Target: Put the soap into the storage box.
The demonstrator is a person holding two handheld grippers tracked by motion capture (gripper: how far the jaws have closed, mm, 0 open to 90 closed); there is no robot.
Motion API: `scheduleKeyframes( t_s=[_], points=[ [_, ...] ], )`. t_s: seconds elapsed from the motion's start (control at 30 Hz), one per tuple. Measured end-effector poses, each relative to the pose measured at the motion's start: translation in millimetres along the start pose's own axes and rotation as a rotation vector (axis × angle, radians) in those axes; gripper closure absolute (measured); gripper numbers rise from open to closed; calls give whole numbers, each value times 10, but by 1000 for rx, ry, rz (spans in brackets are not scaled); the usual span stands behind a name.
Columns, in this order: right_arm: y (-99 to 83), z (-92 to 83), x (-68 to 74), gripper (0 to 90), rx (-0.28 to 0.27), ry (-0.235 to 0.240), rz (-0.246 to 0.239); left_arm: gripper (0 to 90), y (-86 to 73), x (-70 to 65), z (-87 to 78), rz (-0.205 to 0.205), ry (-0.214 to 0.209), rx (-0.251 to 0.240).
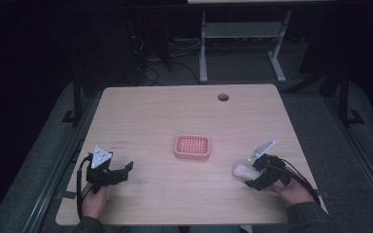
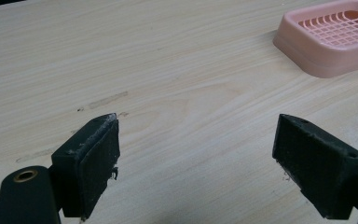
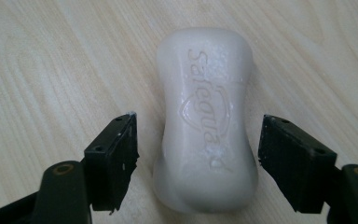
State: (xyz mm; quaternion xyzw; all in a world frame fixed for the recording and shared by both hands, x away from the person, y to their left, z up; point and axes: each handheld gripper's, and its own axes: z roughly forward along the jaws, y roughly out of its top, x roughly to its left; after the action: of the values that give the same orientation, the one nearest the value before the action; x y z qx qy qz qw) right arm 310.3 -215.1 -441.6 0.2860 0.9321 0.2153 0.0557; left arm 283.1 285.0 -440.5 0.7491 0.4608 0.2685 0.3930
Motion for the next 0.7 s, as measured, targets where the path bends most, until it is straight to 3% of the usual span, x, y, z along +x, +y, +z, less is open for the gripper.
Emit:
scheduleKeyframes(
  t_s=[0.5, 0.7],
  points=[
    [119, 119, -56, 374, 88, -2, -14, 141, 0, 1, 0, -1, 0, -2],
    [126, 123, -65, 383, 88, 3, -12, 141, 1, 0, 0, 1, -1, 1]
  ],
)
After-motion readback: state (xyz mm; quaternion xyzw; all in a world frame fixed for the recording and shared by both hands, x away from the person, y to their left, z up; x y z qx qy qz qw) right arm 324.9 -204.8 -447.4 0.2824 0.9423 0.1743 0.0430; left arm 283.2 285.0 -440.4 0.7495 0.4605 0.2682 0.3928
